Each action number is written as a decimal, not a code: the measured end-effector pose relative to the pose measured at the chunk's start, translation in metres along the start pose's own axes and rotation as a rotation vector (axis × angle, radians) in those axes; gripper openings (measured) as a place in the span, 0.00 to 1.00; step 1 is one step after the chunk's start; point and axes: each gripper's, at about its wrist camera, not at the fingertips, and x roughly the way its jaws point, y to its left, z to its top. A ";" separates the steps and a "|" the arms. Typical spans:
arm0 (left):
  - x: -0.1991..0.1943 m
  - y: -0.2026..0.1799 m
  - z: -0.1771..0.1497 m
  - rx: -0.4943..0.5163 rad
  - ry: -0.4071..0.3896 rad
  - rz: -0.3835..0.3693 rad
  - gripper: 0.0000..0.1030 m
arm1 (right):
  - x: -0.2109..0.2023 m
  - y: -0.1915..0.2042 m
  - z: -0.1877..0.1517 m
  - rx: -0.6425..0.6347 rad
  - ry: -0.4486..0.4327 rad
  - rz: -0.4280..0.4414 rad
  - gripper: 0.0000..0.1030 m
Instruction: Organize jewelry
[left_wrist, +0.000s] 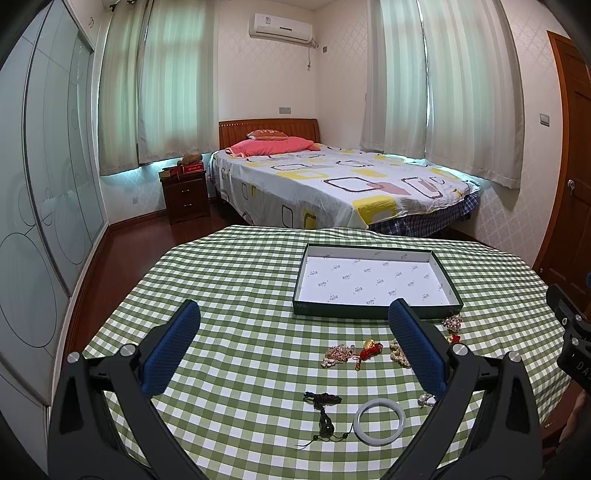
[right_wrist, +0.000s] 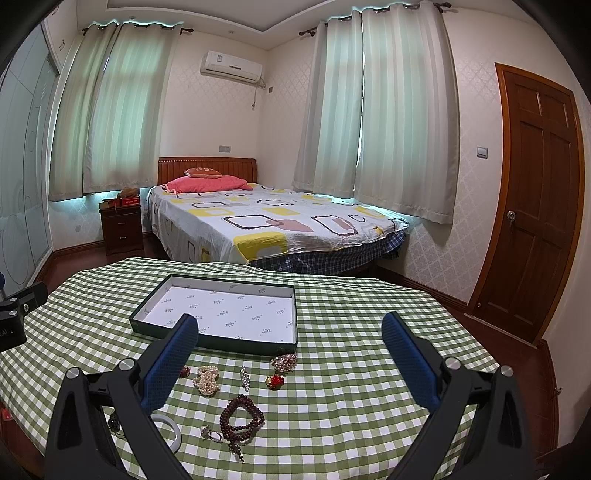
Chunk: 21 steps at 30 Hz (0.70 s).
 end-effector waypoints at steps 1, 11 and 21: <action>0.000 0.000 0.001 0.000 -0.001 0.001 0.96 | 0.000 0.000 0.000 0.000 0.000 0.000 0.94; 0.001 -0.001 0.001 0.005 0.002 -0.002 0.96 | 0.000 0.000 0.000 -0.001 0.003 0.000 0.94; 0.005 -0.004 -0.003 0.015 0.004 -0.014 0.96 | 0.002 -0.002 -0.006 -0.003 0.009 0.010 0.94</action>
